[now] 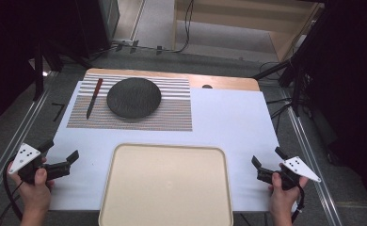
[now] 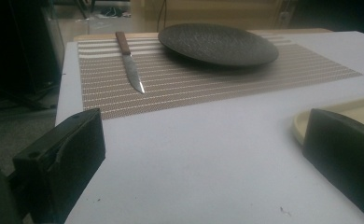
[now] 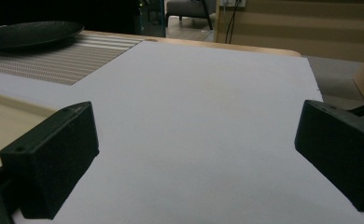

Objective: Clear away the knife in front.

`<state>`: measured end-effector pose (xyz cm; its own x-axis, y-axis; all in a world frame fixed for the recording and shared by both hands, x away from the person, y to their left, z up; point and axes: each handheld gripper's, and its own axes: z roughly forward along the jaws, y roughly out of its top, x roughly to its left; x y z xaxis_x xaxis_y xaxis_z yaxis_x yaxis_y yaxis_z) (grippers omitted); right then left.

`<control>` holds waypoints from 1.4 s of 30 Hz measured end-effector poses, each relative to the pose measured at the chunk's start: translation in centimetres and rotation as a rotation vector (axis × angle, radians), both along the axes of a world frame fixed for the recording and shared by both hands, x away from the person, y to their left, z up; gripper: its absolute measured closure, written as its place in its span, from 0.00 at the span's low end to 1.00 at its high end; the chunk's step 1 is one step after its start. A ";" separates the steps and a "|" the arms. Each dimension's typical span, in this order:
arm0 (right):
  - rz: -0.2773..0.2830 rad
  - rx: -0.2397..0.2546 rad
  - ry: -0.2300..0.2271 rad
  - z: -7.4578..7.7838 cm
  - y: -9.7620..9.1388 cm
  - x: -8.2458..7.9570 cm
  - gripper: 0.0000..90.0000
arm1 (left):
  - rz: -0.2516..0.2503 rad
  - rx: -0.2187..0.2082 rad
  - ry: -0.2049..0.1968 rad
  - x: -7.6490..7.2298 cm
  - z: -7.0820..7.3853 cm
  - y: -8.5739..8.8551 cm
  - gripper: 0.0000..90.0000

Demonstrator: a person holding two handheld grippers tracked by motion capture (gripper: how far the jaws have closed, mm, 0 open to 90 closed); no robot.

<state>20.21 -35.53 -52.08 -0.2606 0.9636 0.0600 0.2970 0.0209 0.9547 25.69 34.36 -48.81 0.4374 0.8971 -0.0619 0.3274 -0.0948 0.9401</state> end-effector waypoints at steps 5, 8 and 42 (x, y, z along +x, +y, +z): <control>0.006 0.001 -0.006 0.0 0.0 0.0 0.00 | 0.004 0.004 -0.008 -0.1 0.1 -0.1 0.00; 0.009 0.001 -0.008 0.0 0.0 0.0 0.00 | 0.012 0.031 -0.013 -0.1 0.3 -0.3 0.00; 0.014 -0.009 -0.011 0.0 0.1 -0.1 0.00 | -0.028 0.032 -0.031 3.4 5.3 -3.4 0.00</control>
<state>20.08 -35.45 -52.06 -0.2745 0.9603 0.0486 0.2860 0.0333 0.9576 29.12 30.91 -43.53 0.4638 0.8857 -0.0191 0.2952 -0.1341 0.9460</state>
